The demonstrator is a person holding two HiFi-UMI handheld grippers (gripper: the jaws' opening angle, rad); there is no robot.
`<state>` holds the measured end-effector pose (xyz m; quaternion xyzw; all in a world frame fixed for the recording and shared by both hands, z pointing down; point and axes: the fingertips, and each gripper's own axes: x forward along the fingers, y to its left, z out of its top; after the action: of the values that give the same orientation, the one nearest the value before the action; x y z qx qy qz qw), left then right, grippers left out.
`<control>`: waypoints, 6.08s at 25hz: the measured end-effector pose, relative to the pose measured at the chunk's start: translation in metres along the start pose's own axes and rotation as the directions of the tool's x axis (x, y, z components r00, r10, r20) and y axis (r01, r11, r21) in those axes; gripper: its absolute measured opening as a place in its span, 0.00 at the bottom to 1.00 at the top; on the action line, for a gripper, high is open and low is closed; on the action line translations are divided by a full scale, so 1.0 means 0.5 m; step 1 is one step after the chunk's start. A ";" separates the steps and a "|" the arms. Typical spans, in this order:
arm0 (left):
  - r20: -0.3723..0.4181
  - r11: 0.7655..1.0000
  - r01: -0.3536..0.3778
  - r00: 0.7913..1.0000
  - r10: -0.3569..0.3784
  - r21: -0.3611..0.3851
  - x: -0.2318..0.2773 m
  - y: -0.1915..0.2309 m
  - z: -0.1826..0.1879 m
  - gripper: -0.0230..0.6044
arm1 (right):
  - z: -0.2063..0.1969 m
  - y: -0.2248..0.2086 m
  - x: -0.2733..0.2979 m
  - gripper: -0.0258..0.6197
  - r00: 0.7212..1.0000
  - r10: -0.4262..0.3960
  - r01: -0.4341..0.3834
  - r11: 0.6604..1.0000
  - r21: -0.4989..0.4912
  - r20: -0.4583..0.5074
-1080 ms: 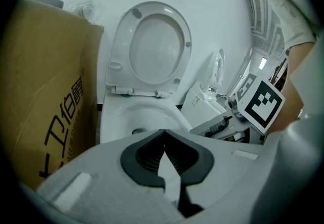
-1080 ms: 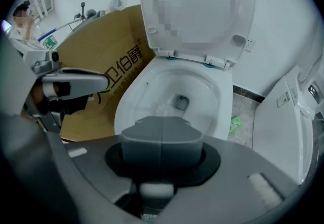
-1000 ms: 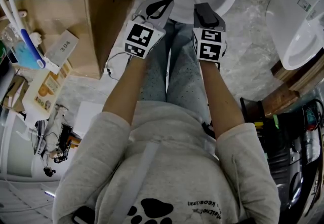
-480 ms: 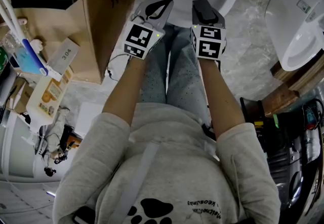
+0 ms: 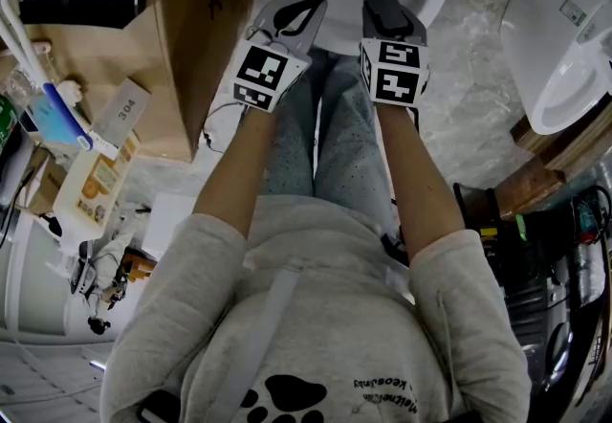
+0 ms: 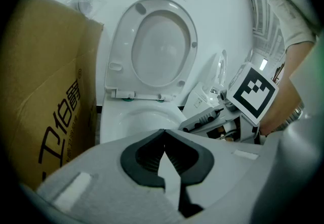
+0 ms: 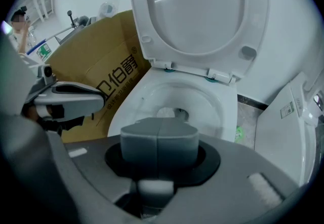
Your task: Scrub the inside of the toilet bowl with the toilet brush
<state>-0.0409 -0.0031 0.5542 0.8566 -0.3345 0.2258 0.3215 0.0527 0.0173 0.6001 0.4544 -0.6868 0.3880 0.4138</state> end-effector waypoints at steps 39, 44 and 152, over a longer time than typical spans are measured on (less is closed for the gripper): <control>-0.023 0.999 0.021 1.000 -0.020 0.027 0.069 -0.045 0.031 0.03 | 0.057 -0.099 -0.004 0.27 0.998 -0.007 0.005 0.999 0.045 0.063; -0.031 0.999 0.028 0.999 -0.026 0.036 0.076 -0.058 0.028 0.03 | 0.055 -0.114 -0.007 0.27 0.997 -0.014 0.009 0.998 0.058 0.071; 0.059 0.992 0.077 0.995 -0.083 0.104 -0.180 -0.273 0.205 0.03 | 0.014 -0.040 -0.439 0.27 0.983 -0.095 0.080 0.991 0.104 0.157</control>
<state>0.0139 0.0414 0.3745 0.8913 -0.2980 0.2020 0.2757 0.1237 0.0717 0.3984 0.5337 -0.6777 0.3644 0.3509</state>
